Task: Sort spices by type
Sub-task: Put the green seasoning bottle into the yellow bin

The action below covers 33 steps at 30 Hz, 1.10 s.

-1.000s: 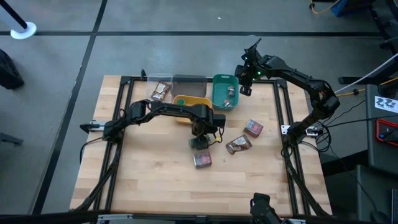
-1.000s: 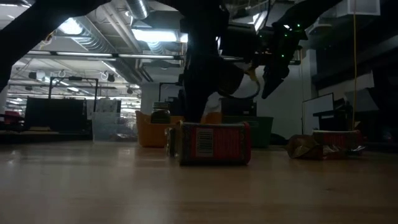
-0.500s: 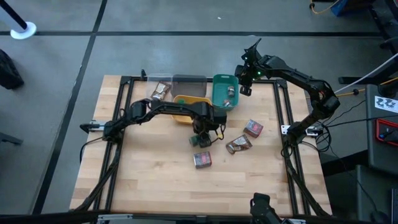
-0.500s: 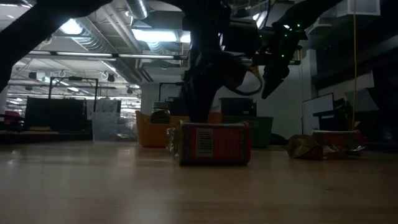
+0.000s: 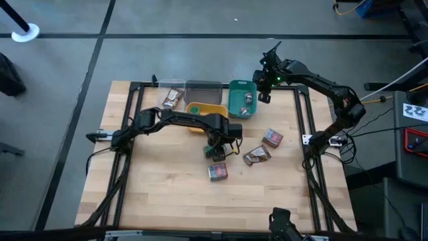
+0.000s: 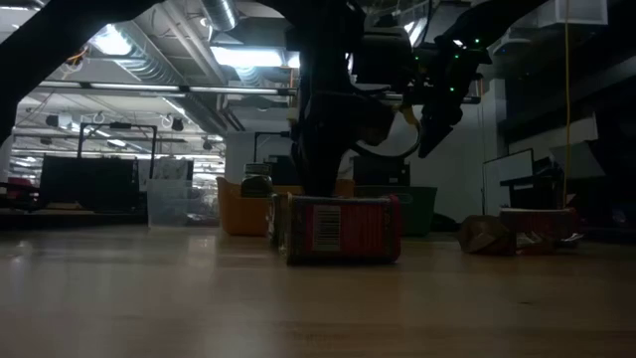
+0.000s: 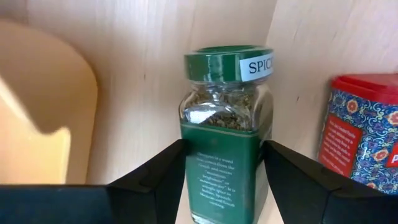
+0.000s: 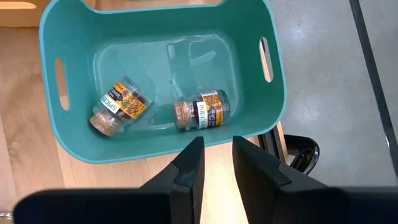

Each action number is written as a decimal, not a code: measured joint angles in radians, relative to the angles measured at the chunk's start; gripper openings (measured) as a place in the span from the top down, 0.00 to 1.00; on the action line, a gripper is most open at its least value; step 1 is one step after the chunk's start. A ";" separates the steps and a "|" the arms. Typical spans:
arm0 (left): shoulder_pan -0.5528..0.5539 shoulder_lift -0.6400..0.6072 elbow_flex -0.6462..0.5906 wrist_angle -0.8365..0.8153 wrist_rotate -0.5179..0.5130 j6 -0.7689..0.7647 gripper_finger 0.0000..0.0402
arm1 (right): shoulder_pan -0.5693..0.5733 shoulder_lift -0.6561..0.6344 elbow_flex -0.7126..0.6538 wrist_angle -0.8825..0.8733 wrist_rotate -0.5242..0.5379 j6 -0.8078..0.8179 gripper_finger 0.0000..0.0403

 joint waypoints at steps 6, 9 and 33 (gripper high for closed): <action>0.000 0.002 -0.012 0.028 0.000 0.025 0.51 | 0.000 0.000 0.000 0.000 0.000 0.000 0.79; 0.000 0.003 -0.012 0.043 -0.001 0.029 0.51 | 0.000 0.000 0.000 0.000 0.000 0.000 0.79; -0.028 0.009 0.023 0.093 -0.087 0.213 0.48 | 0.000 0.000 0.000 0.000 0.000 0.000 0.79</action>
